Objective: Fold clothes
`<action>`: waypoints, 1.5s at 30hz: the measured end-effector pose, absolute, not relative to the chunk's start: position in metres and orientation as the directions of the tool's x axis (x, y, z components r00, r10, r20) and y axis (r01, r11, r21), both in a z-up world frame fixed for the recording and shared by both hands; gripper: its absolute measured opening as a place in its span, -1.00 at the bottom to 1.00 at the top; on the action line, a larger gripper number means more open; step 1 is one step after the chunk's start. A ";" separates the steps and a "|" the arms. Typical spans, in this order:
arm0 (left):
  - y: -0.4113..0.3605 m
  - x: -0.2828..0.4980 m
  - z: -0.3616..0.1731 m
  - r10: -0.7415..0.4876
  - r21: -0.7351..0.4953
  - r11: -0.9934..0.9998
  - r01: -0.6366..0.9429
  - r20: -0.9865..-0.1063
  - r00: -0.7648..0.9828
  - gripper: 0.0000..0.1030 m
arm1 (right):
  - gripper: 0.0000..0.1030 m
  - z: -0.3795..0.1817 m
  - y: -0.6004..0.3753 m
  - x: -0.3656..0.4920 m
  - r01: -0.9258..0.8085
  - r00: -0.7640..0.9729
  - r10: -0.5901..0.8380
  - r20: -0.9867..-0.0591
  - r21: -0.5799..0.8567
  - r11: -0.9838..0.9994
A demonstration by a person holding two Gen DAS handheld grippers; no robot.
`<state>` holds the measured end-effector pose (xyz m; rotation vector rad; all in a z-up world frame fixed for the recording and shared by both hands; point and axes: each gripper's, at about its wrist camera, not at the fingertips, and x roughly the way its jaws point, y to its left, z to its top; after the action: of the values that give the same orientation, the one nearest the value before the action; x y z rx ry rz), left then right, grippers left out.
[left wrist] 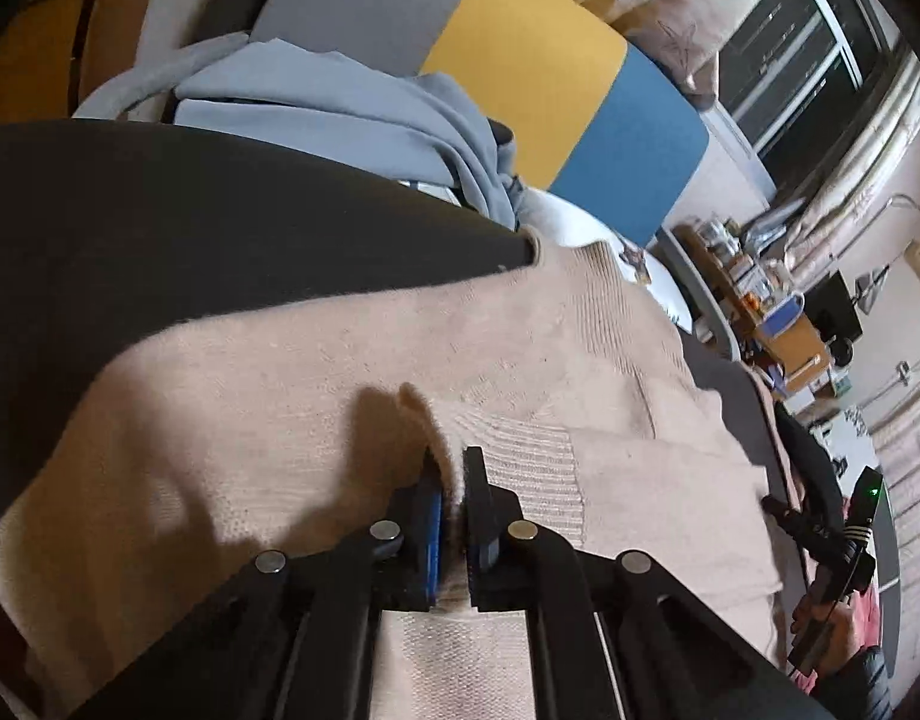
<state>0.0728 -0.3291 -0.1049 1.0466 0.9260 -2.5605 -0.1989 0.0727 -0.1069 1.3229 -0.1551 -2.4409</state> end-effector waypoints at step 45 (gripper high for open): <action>-0.358 -0.196 -0.106 0.269 -0.466 -0.861 0.204 -0.758 -0.594 -0.15 | 0.24 -0.105 -0.126 -0.363 0.638 -0.377 -0.512 -0.772 0.185 -0.747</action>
<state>-0.1960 -0.3584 -0.1063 1.4310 0.8368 -2.7132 -0.3632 -0.1256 -0.1046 1.1319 0.1867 -2.1429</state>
